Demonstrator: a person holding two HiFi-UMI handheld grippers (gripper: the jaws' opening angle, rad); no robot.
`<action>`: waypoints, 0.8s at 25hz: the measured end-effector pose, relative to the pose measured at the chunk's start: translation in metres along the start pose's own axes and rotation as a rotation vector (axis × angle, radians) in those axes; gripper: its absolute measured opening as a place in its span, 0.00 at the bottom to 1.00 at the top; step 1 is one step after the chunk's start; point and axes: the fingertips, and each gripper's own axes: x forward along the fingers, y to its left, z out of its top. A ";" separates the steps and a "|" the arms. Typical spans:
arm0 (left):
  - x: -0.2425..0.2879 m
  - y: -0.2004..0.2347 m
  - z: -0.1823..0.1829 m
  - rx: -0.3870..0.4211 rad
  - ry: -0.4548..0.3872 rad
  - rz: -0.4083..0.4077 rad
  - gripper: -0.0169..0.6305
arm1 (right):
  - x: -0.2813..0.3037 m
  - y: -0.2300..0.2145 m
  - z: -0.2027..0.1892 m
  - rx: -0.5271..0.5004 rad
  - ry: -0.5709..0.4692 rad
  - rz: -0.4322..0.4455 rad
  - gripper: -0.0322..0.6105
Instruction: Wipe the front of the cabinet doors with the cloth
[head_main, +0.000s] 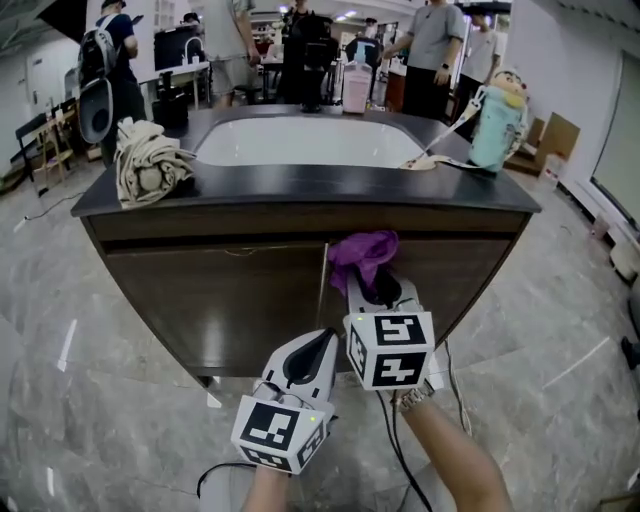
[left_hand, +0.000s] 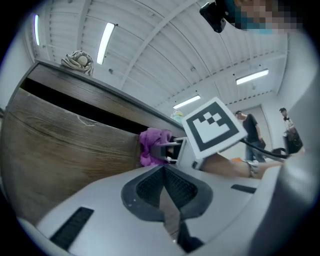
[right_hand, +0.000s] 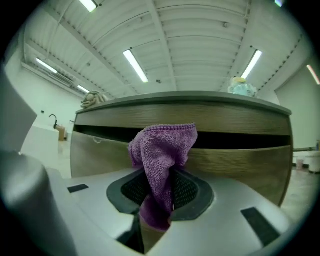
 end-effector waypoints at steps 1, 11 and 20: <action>-0.003 0.008 0.001 -0.012 -0.005 0.028 0.03 | 0.004 0.015 -0.001 -0.012 0.002 0.024 0.22; -0.027 0.051 0.009 -0.087 -0.050 0.114 0.03 | -0.017 0.026 -0.042 -0.004 -0.020 0.099 0.22; -0.005 -0.007 0.012 0.027 -0.044 -0.027 0.03 | -0.081 -0.164 -0.125 0.043 0.034 -0.330 0.22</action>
